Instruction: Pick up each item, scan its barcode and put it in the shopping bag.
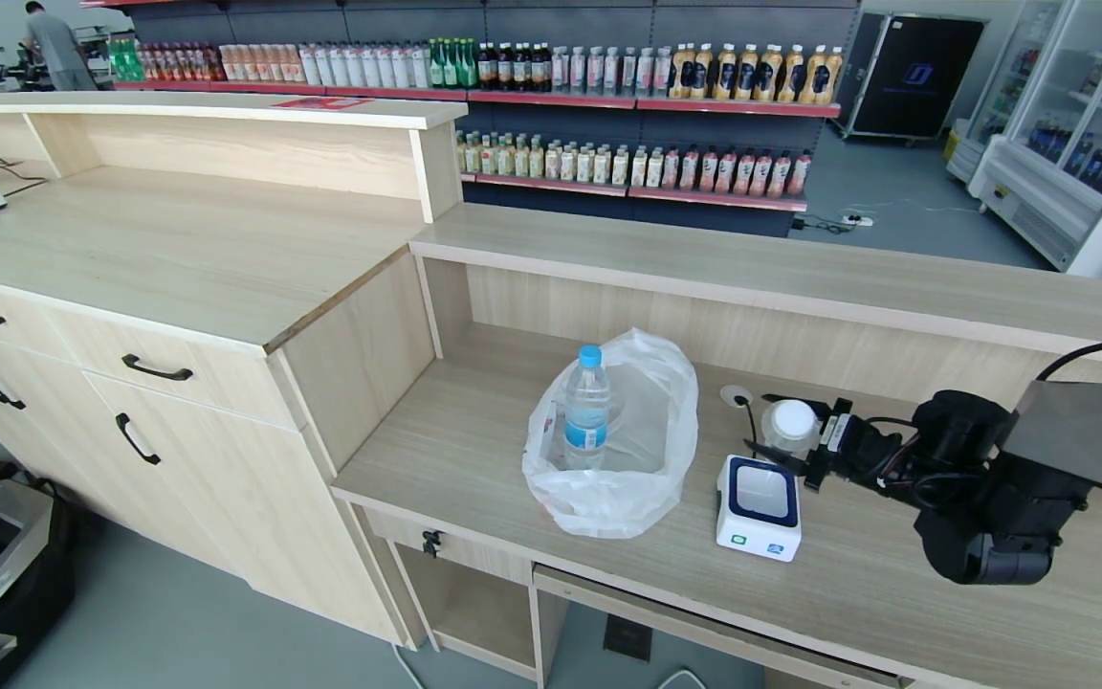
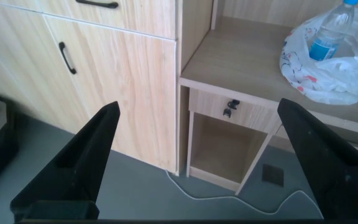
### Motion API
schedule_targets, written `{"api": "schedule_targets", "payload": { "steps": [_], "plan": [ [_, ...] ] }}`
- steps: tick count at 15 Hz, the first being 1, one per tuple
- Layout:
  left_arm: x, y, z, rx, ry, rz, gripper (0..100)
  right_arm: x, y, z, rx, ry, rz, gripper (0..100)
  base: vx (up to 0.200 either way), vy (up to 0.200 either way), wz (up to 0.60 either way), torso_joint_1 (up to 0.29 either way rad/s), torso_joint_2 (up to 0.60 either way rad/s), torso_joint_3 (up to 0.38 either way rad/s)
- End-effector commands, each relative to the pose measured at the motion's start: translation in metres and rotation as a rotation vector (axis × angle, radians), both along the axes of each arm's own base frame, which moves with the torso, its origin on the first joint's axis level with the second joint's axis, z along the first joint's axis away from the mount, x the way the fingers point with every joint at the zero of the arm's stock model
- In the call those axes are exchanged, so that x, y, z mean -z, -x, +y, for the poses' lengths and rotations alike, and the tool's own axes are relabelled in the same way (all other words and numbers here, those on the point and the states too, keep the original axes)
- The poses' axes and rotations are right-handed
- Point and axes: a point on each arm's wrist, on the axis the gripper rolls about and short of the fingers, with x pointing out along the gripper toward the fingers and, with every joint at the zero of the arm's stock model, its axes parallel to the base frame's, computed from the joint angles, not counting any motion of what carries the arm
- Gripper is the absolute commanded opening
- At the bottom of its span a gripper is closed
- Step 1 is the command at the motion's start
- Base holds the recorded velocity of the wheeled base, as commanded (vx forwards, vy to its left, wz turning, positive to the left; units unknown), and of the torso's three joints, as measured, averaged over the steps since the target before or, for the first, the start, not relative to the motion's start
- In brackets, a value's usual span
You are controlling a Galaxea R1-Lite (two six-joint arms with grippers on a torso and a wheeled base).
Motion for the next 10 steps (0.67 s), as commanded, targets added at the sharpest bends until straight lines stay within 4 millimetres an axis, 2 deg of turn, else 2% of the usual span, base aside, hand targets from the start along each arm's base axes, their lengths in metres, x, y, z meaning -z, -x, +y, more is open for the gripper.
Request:
{"api": "schedule_targets", "payload": {
  "steps": [1,5,10],
  "plan": [
    [0.0,0.0,0.0,-0.001,0.0,0.0,100,0.005,-0.003,0.003,-0.008,-0.003,0.005,0,0.0,0.0,0.0,0.0,0.0,0.0],
    [0.0,0.0,0.0,-0.001,0.0,0.0,100,-0.004,-0.018,0.01,-0.029,-0.036,-0.023,0,0.0,0.0,0.0,0.0,0.0,0.0],
    [0.0,0.0,0.0,-0.001,0.0,0.0,100,-0.008,-0.017,0.013,-0.035,-0.042,-0.022,0,0.0,0.0,0.0,0.0,0.0,0.0]
  ]
}}
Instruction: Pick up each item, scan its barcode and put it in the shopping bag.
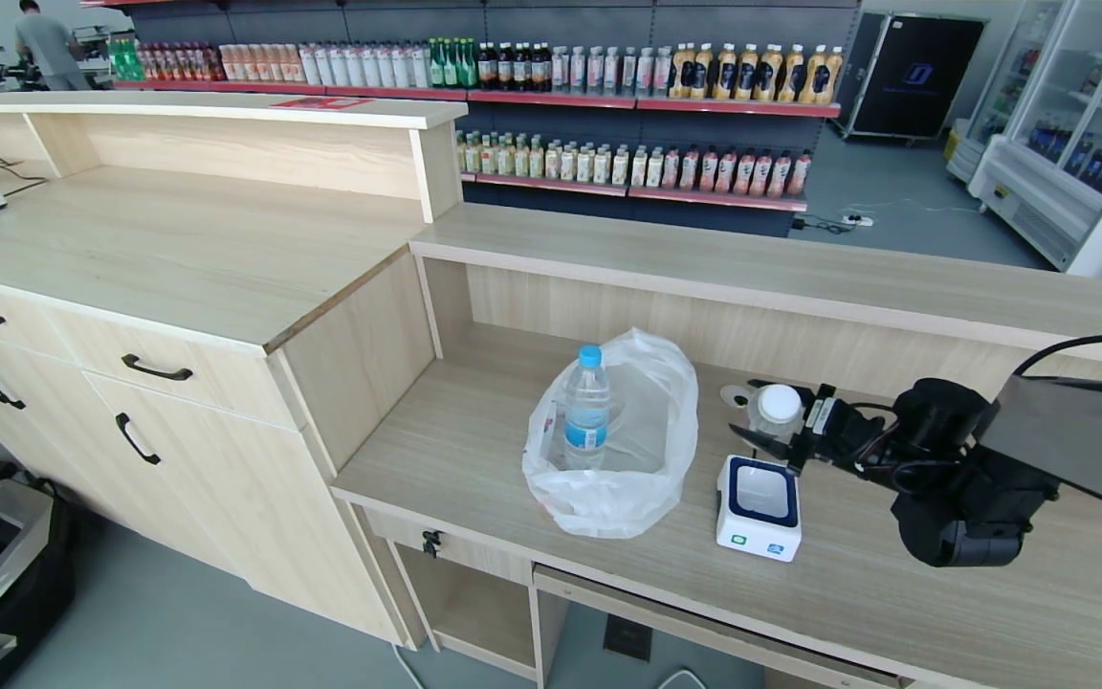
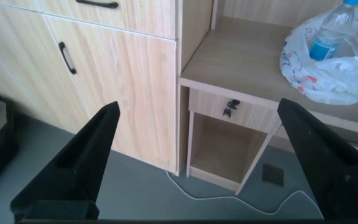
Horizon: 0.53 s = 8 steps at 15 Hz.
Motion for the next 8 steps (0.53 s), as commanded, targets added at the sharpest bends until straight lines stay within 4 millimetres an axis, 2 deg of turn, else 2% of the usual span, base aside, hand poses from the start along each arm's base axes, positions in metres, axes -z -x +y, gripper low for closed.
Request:
{"api": "schedule_targets", "payload": {
  "steps": [1,2,4,6,8],
  "plan": [
    [0.0,0.0,0.0,-0.001,0.001,0.0,100,-0.009,0.006,0.0,0.0,-0.007,0.002,0,0.0,0.0,0.0,0.0,0.0,0.0],
    [0.0,0.0,0.0,-0.001,0.001,0.0,100,-0.019,0.014,-0.001,0.005,-0.017,0.014,0,0.0,0.0,0.0,0.0,0.0,0.0],
    [0.0,0.0,0.0,-0.001,0.001,0.0,100,-0.068,0.052,-0.012,0.043,-0.083,0.061,0,0.0,0.0,0.0,0.0,0.0,0.0],
    [0.0,0.0,0.0,-0.001,0.001,0.0,100,-0.119,0.09,-0.032,0.189,-0.167,0.12,0,0.0,0.0,0.0,0.0,0.0,0.0],
    [0.0,0.0,0.0,-0.001,0.001,0.0,100,-0.135,0.113,-0.049,0.345,-0.202,0.153,0,0.0,0.0,0.0,0.0,0.0,0.0]
  ]
}}
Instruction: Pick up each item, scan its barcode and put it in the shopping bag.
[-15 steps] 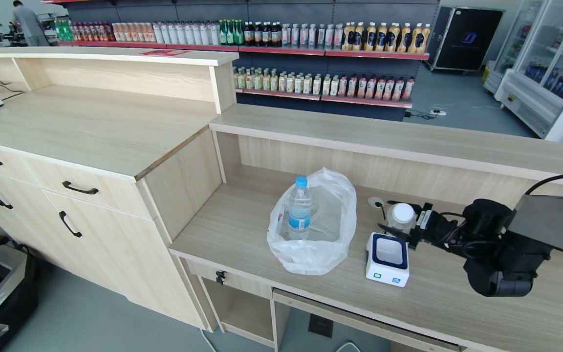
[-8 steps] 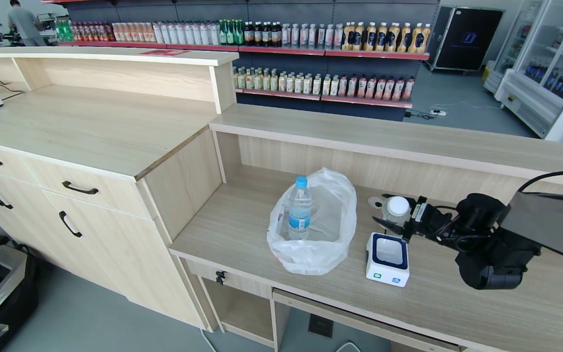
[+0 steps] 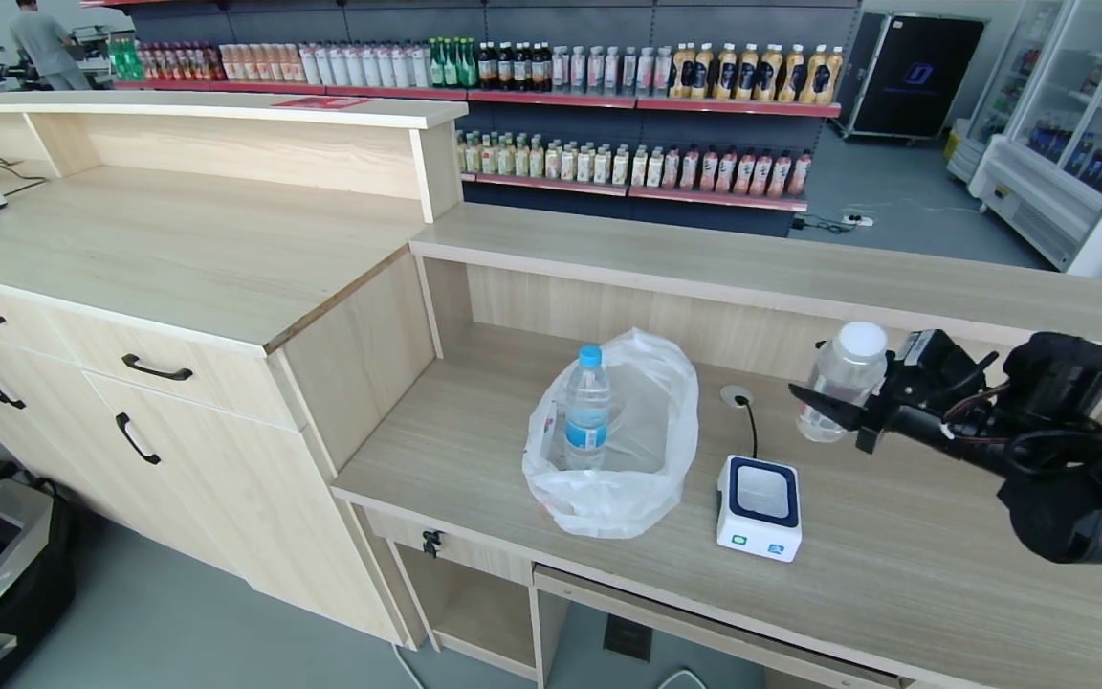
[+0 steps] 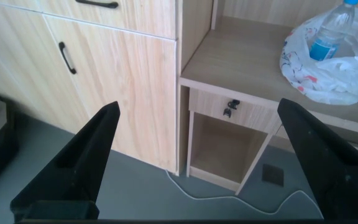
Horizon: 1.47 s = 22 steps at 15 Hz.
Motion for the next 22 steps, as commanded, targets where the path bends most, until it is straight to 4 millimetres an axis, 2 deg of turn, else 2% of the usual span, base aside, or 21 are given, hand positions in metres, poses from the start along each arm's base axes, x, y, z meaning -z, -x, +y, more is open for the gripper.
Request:
{"api": "schedule_targets", "payload": {
  "steps": [1,3,7,11,14,17,20,22],
  "plan": [
    [0.0,0.0,0.0,-0.001,0.0,0.0,100,-0.048,0.067,-0.04,0.336,-0.086,0.065,0,0.0,0.0,0.0,0.0,0.0,0.0],
    [0.0,0.0,0.0,-0.001,0.0,0.0,100,-0.053,0.078,-0.055,0.473,-0.144,0.101,0,0.0,0.0,0.0,0.0,0.0,0.0],
    [0.0,0.0,0.0,-0.001,0.0,0.0,100,-0.06,0.087,-0.064,0.595,-0.212,0.111,0,0.0,0.0,0.0,0.0,0.0,0.0],
    [0.0,0.0,0.0,-0.001,0.0,0.0,100,-0.07,0.093,-0.051,0.574,-0.266,0.124,0,0.0,0.0,0.45,0.002,0.0,-0.002],
    [0.0,0.0,0.0,-0.001,0.0,0.0,100,-0.071,0.09,-0.038,0.587,-0.316,0.136,0,0.0,0.0,0.6,0.004,0.0,-0.001],
    [0.0,0.0,0.0,-0.001,0.0,0.0,100,-0.063,0.082,-0.035,0.597,-0.341,0.165,0,0.0,0.0,0.6,0.001,0.0,0.001],
    [0.0,0.0,0.0,-0.001,0.0,0.0,100,-0.036,0.06,-0.041,0.611,-0.375,0.259,0,0.0,0.0,0.0,0.0,0.0,0.0],
    [0.0,0.0,0.0,-0.001,0.0,0.0,100,-0.022,0.044,-0.044,0.604,-0.43,0.262,0,0.0,0.0,0.0,0.0,0.0,0.0]
  ]
}}
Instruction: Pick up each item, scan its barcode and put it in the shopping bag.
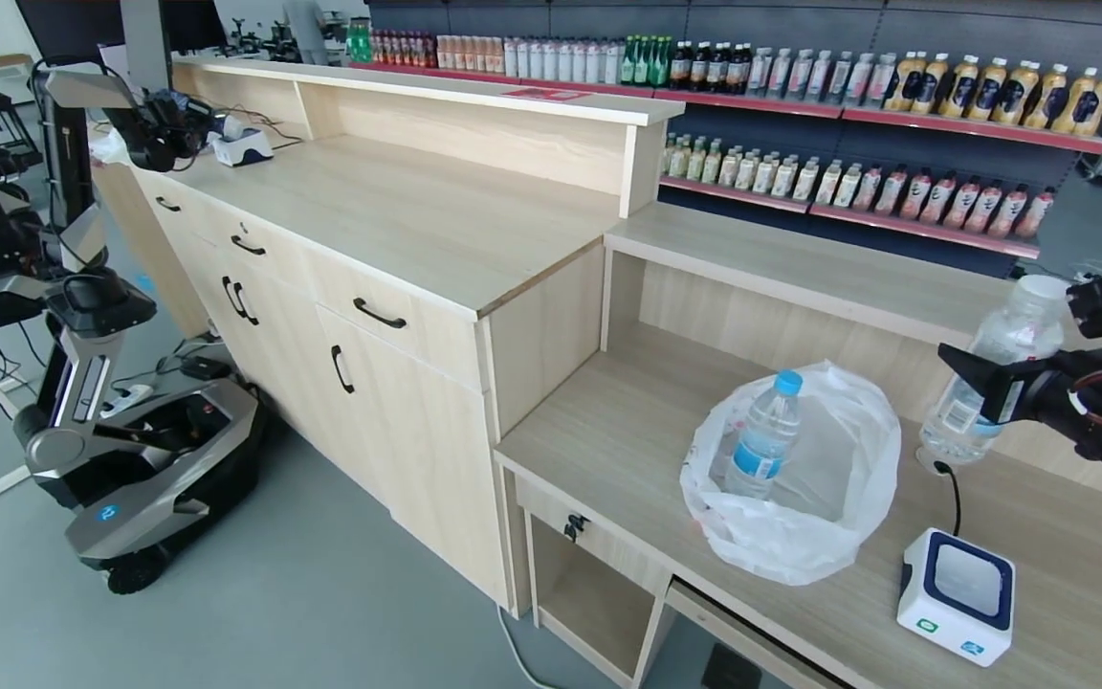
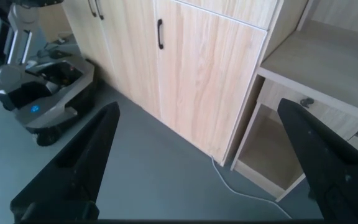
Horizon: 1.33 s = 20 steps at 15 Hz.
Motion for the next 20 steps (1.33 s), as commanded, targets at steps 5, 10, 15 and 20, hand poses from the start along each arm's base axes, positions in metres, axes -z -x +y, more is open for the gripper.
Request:
{"api": "schedule_targets", "payload": {
  "steps": [5,10,15,20],
  "plan": [
    [0.0,0.0,0.0,0.0,0.0,0.0,100,0.057,-0.046,-0.008,-0.008,-0.08,0.052,0,0.0,0.0,0.0,0.0,0.0,0.0],
    [0.0,0.0,0.0,0.0,0.0,0.0,100,0.092,-0.078,-0.003,-0.073,-0.07,-0.007,0,0.0,0.0,0.0,0.0,0.0,0.0],
    [0.0,0.0,0.0,0.0,0.0,0.0,100,0.114,-0.096,0.007,-0.113,-0.102,-0.007,0,0.0,0.0,0.0,0.0,0.0,0.0],
    [0.0,0.0,0.0,0.0,0.0,0.0,100,0.129,-0.116,0.005,-0.119,-0.1,-0.02,0,0.0,0.0,0.0,0.0,0.0,0.0]
  ]
}}
